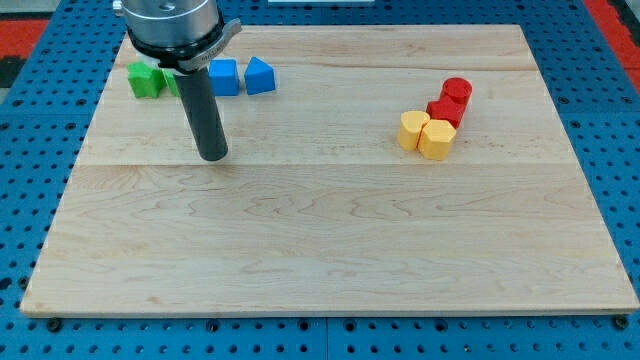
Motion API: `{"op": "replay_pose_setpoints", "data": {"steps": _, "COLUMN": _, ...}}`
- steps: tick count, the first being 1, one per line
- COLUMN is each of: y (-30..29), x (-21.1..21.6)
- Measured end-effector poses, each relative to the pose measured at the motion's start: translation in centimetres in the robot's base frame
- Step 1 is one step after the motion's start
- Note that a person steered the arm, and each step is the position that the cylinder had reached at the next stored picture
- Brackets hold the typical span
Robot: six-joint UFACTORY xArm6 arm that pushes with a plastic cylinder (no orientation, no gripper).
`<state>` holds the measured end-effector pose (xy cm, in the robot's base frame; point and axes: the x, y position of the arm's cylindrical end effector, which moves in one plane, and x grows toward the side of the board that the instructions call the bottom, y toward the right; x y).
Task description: Move the yellow blocks to the left of the red star
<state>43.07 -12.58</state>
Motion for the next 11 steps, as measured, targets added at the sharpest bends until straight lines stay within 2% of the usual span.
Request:
{"op": "replay_pose_setpoints", "data": {"steps": 2, "y": 0.2, "x": 0.2}}
{"op": "replay_pose_setpoints", "data": {"steps": 4, "y": 4.4, "x": 5.7}}
{"op": "replay_pose_setpoints", "data": {"steps": 5, "y": 16.8, "x": 6.2}}
{"op": "replay_pose_setpoints", "data": {"steps": 6, "y": 24.6, "x": 6.2}}
{"op": "replay_pose_setpoints", "data": {"steps": 7, "y": 27.6, "x": 5.1}}
{"op": "replay_pose_setpoints", "data": {"steps": 9, "y": 27.7, "x": 0.2}}
{"op": "replay_pose_setpoints", "data": {"steps": 10, "y": 22.1, "x": -2.3}}
{"op": "replay_pose_setpoints", "data": {"steps": 11, "y": 21.2, "x": -4.0}}
